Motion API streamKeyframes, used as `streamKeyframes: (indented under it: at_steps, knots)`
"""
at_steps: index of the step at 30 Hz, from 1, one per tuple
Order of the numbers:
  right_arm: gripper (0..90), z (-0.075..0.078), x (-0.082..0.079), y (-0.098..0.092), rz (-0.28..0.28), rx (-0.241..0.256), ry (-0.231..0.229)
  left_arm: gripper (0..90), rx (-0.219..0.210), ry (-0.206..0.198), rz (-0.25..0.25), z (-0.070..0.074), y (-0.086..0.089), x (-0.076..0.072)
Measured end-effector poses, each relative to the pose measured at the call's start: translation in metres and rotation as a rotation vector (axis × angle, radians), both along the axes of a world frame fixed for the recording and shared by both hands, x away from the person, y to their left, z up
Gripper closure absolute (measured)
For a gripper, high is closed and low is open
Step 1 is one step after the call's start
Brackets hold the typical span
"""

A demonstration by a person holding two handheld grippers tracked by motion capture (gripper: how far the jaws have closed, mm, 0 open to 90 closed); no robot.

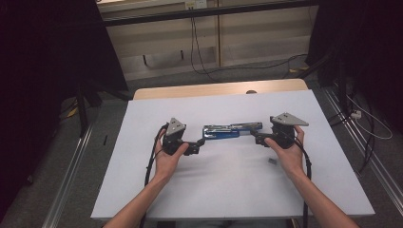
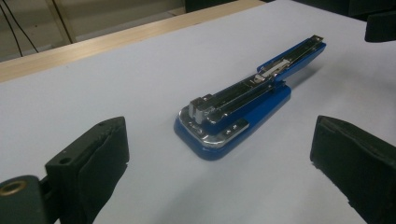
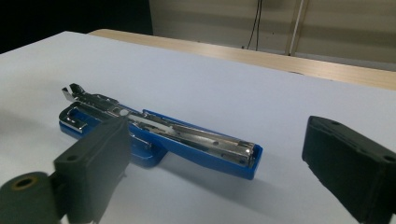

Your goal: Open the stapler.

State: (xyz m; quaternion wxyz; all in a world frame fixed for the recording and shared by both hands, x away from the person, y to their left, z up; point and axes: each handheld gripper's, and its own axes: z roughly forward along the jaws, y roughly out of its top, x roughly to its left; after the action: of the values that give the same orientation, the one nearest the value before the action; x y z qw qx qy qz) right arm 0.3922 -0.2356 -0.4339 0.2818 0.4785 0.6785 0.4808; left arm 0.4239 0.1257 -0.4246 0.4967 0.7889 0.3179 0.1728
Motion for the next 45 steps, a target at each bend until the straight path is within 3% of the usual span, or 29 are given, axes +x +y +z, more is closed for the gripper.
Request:
streamKeyframes:
  at_steps: [9,16,19,22,25,27,31,40,42,45]
  knots:
    - [6.3,0.001,-0.014,-0.009,-0.001,0.009,-0.017,5.1,0.006,0.006,0.082,0.000,0.025,-0.012]
    - [6.5,0.000,-0.023,-0.014,-0.001,0.008,-0.009,5.4,0.024,-0.019,0.088,0.002,0.035,-0.025]
    - [6.5,0.000,-0.028,-0.015,-0.006,0.009,-0.010,6.4,-0.038,-0.002,0.091,0.001,0.045,-0.031]
    - [6.6,0.000,-0.031,-0.016,-0.007,0.007,-0.011,6.4,-0.023,-0.002,0.095,0.000,0.047,-0.036]
    - [6.5,0.001,-0.037,-0.017,-0.009,0.006,-0.014,6.3,-0.038,0.003,0.085,0.002,0.048,-0.044]
    - [6.5,0.001,-0.040,-0.019,-0.010,0.009,-0.021,6.0,-0.029,-0.027,0.101,0.004,0.049,-0.051]
    - [6.6,0.001,-0.046,-0.022,-0.016,0.013,-0.025,5.7,-0.025,-0.031,0.100,0.005,0.054,-0.055]
    - [6.4,-0.001,-0.061,-0.035,-0.042,0.006,-0.021,5.7,-0.064,-0.020,0.117,0.005,0.065,-0.065]
    - [6.2,-0.001,-0.062,-0.036,-0.048,0.011,-0.017,4.1,-0.063,-0.056,0.142,0.008,0.071,-0.072]
    - [6.1,-0.001,-0.065,-0.035,-0.055,0.011,-0.026,3.6,-0.059,-0.075,0.150,0.011,0.076,-0.075]
